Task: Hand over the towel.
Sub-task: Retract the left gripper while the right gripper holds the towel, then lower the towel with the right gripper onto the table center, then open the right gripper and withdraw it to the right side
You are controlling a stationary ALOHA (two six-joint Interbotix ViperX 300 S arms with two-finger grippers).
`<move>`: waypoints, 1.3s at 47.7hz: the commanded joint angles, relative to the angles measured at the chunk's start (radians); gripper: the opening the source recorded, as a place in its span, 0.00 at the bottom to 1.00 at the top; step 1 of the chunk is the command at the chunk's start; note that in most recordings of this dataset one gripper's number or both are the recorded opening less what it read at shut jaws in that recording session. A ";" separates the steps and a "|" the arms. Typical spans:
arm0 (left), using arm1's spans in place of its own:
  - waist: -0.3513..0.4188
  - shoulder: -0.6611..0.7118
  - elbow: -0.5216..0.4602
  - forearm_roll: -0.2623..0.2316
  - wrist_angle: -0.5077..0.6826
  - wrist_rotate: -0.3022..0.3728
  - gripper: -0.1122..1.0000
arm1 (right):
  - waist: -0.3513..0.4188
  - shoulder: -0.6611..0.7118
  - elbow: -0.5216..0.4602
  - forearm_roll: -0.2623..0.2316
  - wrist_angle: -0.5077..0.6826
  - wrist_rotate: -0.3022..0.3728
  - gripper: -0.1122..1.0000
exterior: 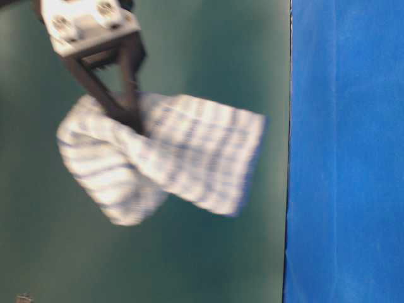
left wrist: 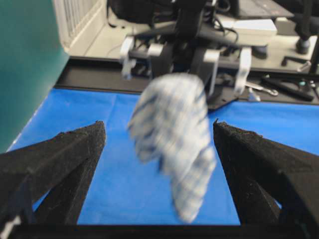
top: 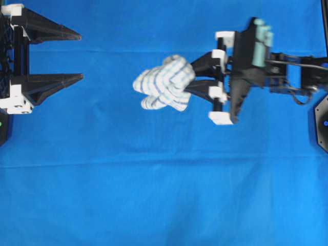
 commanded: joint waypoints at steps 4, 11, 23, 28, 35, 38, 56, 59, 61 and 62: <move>-0.002 0.002 -0.012 0.000 -0.005 0.002 0.94 | -0.037 0.120 -0.078 0.000 0.124 0.003 0.33; -0.002 0.002 -0.011 0.000 -0.005 0.000 0.94 | -0.054 0.267 -0.117 0.000 0.164 0.003 0.33; -0.002 0.002 -0.009 0.000 -0.005 0.002 0.94 | -0.058 0.437 -0.147 0.009 0.167 0.006 0.33; -0.002 0.002 -0.009 0.000 -0.006 0.002 0.94 | -0.058 0.449 -0.146 0.023 0.169 0.006 0.33; -0.002 0.002 -0.009 0.000 -0.006 0.002 0.94 | -0.058 0.448 -0.147 0.023 0.176 0.006 0.33; -0.003 0.002 -0.009 0.000 -0.006 0.000 0.94 | -0.058 0.448 -0.147 0.023 0.184 0.008 0.33; -0.002 0.002 -0.008 0.000 -0.006 0.006 0.94 | -0.060 0.379 -0.140 0.031 0.207 0.043 0.74; -0.002 0.002 -0.008 0.000 -0.005 0.008 0.94 | -0.058 0.337 -0.137 0.031 0.227 0.043 0.74; -0.002 0.002 -0.008 0.000 -0.005 0.008 0.94 | -0.058 0.296 -0.135 0.029 0.247 0.043 0.72; -0.003 0.002 -0.008 0.000 -0.005 0.008 0.94 | -0.058 0.279 -0.133 0.029 0.255 0.043 0.72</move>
